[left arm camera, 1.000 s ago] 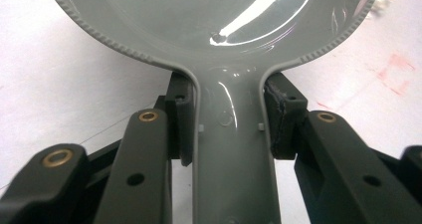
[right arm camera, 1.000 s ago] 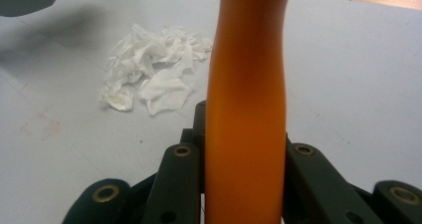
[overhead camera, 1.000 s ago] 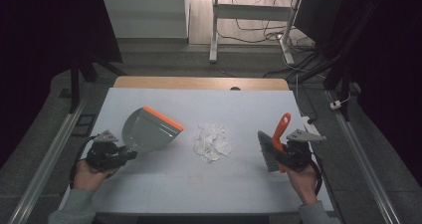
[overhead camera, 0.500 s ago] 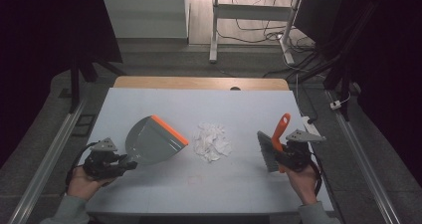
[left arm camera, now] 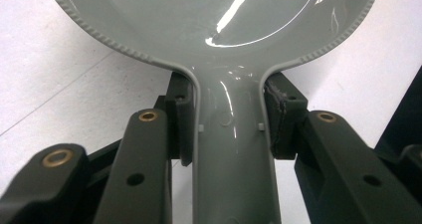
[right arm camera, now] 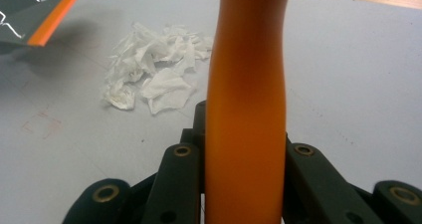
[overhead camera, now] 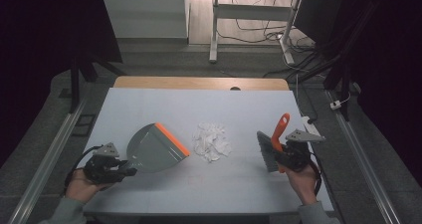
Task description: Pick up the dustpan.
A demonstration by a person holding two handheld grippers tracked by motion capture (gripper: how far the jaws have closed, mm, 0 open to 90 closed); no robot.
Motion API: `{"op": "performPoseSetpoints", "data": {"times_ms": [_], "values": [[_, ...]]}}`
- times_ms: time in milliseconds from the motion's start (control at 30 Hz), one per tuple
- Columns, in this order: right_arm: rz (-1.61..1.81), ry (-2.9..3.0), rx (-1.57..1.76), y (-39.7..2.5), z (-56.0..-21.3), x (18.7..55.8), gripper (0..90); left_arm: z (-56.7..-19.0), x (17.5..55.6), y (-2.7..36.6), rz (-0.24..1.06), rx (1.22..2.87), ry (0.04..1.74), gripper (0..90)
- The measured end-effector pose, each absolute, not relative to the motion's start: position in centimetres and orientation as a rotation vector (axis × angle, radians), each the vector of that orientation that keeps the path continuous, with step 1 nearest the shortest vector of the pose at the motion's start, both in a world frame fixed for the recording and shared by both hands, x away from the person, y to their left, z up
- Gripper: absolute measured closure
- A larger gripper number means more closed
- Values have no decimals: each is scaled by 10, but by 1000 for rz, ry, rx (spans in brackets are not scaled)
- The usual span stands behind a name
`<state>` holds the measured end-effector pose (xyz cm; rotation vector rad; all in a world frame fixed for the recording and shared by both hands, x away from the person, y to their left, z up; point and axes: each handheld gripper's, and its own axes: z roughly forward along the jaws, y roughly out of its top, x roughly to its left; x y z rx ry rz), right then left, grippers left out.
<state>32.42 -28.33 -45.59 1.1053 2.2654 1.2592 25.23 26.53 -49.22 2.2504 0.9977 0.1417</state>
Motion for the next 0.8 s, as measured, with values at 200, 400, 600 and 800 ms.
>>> {"op": "performPoseSetpoints", "data": {"times_ms": [200,400,600,800], "values": [[1258,2271,1108,-283,-457,325,763,-495,252,262,132,2282,977,622],[1264,2272,1103,-281,-457,325,763,-496,252,253,127,2326,919,623],[1281,2271,1096,-278,-454,326,763,-501,255,239,125,2397,882,622],[1287,2279,1081,-270,-453,329,763,-504,258,230,131,2438,865,622]]}}
